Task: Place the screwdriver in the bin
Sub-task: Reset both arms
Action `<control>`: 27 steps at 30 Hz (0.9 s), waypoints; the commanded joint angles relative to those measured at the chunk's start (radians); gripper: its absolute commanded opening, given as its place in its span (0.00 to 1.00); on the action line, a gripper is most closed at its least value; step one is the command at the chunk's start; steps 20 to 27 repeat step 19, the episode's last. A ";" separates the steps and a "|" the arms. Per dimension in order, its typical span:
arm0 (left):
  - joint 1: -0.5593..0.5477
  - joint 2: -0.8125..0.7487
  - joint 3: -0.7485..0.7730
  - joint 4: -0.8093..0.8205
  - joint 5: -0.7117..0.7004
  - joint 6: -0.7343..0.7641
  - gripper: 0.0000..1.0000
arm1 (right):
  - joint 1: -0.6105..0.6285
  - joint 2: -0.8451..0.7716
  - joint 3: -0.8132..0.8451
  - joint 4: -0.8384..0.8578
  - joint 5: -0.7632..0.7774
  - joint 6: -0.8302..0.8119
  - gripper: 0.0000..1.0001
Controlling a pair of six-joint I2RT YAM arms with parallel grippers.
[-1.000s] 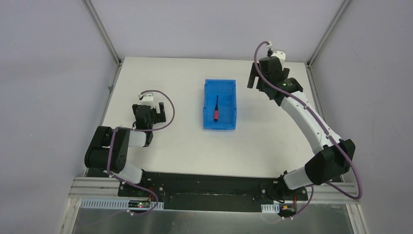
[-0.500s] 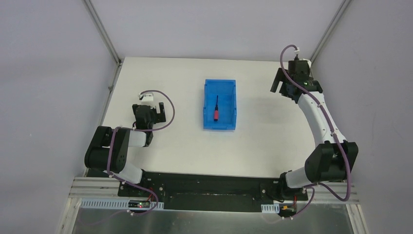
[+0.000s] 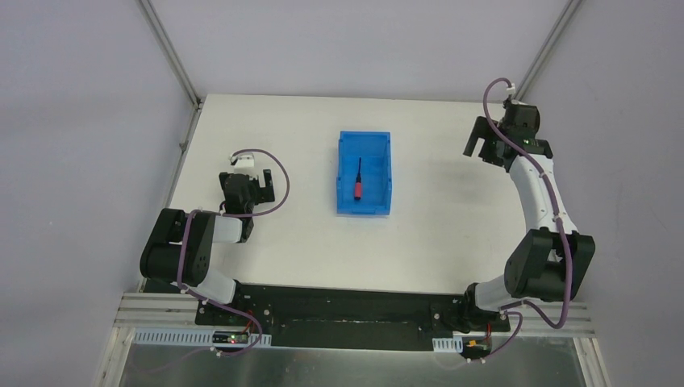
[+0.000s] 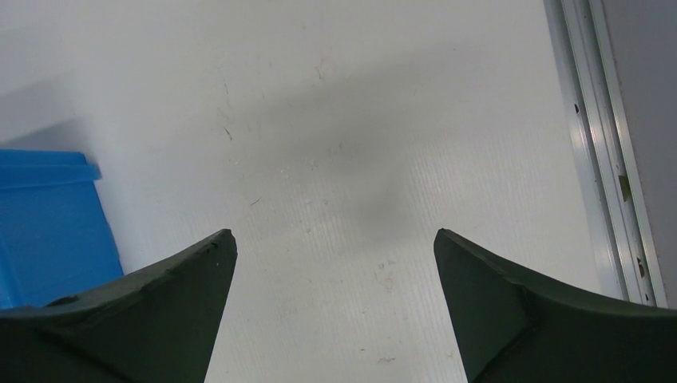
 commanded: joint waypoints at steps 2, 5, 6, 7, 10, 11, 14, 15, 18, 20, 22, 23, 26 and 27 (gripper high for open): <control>0.012 -0.014 0.003 0.029 0.009 -0.006 0.99 | -0.037 0.023 -0.004 0.062 -0.111 -0.072 0.98; 0.012 -0.014 0.003 0.029 0.010 -0.006 0.99 | -0.040 0.025 -0.017 0.070 -0.133 -0.092 0.98; 0.011 -0.013 0.003 0.029 0.009 -0.006 0.99 | -0.040 0.025 -0.019 0.072 -0.138 -0.093 0.98; 0.012 -0.013 0.003 0.029 0.009 -0.006 0.99 | -0.040 0.025 -0.021 0.076 -0.142 -0.096 0.98; 0.012 -0.013 0.002 0.029 0.010 -0.006 0.99 | -0.040 0.019 -0.024 0.084 -0.144 -0.098 0.98; 0.012 -0.013 0.003 0.029 0.010 -0.006 0.99 | -0.040 0.017 -0.027 0.089 -0.147 -0.100 0.99; 0.012 -0.014 0.003 0.029 0.010 -0.006 0.99 | -0.040 0.002 -0.036 0.101 -0.149 -0.099 0.98; 0.012 -0.014 0.003 0.029 0.010 -0.006 0.99 | -0.040 -0.001 -0.036 0.100 -0.148 -0.101 0.98; 0.012 -0.013 0.003 0.029 0.010 -0.006 0.99 | -0.040 -0.005 -0.036 0.100 -0.148 -0.097 0.98; 0.012 -0.014 0.003 0.029 0.009 -0.006 0.99 | -0.040 -0.006 -0.036 0.100 -0.147 -0.097 0.98; 0.012 -0.014 0.003 0.029 0.009 -0.006 0.99 | -0.040 -0.006 -0.036 0.100 -0.147 -0.097 0.98; 0.012 -0.014 0.003 0.029 0.009 -0.006 0.99 | -0.040 -0.006 -0.036 0.100 -0.147 -0.097 0.98; 0.012 -0.014 0.003 0.029 0.009 -0.006 0.99 | -0.040 -0.006 -0.036 0.100 -0.147 -0.097 0.98; 0.012 -0.014 0.003 0.029 0.009 -0.006 0.99 | -0.040 -0.006 -0.036 0.100 -0.147 -0.097 0.98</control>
